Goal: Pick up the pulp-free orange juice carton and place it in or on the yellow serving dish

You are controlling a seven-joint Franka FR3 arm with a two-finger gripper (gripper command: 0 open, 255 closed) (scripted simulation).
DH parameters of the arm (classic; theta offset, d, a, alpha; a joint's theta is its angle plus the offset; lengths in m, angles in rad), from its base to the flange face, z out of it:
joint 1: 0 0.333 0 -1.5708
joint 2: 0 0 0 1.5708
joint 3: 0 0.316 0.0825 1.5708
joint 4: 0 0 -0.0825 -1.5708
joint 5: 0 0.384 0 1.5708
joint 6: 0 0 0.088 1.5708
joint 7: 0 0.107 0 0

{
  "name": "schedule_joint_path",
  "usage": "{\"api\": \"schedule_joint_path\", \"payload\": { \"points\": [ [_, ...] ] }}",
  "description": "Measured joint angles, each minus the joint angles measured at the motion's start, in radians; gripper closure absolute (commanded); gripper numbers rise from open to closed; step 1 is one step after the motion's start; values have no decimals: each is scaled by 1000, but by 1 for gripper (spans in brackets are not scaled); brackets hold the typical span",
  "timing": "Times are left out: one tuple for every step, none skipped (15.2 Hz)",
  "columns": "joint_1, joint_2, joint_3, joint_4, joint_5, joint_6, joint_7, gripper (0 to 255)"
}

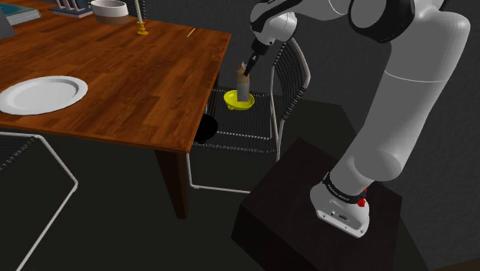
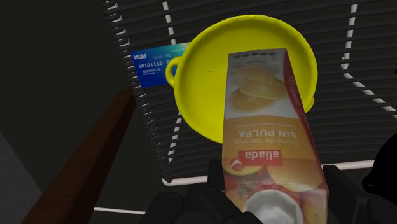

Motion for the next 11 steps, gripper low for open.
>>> {"api": "schedule_joint_path", "payload": {
  "points": [
    [0, 0, 0, 0, 0, 0, 0, 0],
    [0, 0, 0, 0, 0, 0, 0, 0],
    [0, -1, 0, 0, 0, 0, 0, 0],
    [0, -1, 0, 0, 0, 0, 0, 0],
    [0, -1, 0, 0, 0, 0, 0, 0],
    [0, 0, 0, 0, 0, 0, 0, 0],
    [1, -13, -4, 2, -10, -12, 6, 0],
    [2, -30, -10, 6, -24, -30, 15, 0],
    [5, -49, -15, 10, -41, -48, 28, 0],
    [7, -72, -20, 7, -57, -64, 37, 0],
    [5, -79, -23, 11, -63, -74, 38, 0]
  ]
}}
